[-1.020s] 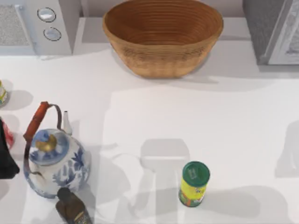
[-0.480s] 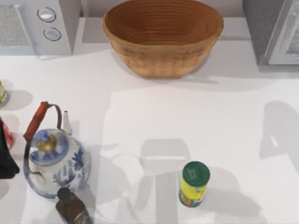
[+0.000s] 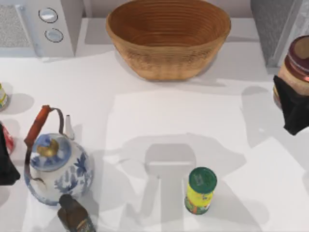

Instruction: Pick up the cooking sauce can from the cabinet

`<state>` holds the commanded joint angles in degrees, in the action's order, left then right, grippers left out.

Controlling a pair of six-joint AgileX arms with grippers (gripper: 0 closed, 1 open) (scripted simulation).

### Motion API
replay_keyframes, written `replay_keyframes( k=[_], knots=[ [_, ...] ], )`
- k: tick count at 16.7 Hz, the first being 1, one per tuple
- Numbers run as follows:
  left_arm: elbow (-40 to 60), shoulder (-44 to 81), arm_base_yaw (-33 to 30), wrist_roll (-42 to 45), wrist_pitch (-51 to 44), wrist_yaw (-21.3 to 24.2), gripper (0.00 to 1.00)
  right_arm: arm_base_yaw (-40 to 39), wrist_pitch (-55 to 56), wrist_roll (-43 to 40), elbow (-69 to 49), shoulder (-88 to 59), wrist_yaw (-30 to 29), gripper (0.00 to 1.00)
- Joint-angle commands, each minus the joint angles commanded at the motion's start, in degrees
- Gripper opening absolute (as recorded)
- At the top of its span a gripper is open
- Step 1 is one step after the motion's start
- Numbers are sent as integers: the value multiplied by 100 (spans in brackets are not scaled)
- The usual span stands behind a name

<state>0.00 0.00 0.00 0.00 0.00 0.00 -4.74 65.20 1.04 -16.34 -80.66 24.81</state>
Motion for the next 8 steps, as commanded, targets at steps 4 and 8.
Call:
replay_keyframes(
  k=[4, 8],
  knots=[
    [0, 0, 0, 0, 0, 0, 100, -105, 1588, 12, -384, -2034, 592, 0],
    [0, 0, 0, 0, 0, 0, 100, -170, 2638, 7, -666, -3355, 980, 0]
  ],
)
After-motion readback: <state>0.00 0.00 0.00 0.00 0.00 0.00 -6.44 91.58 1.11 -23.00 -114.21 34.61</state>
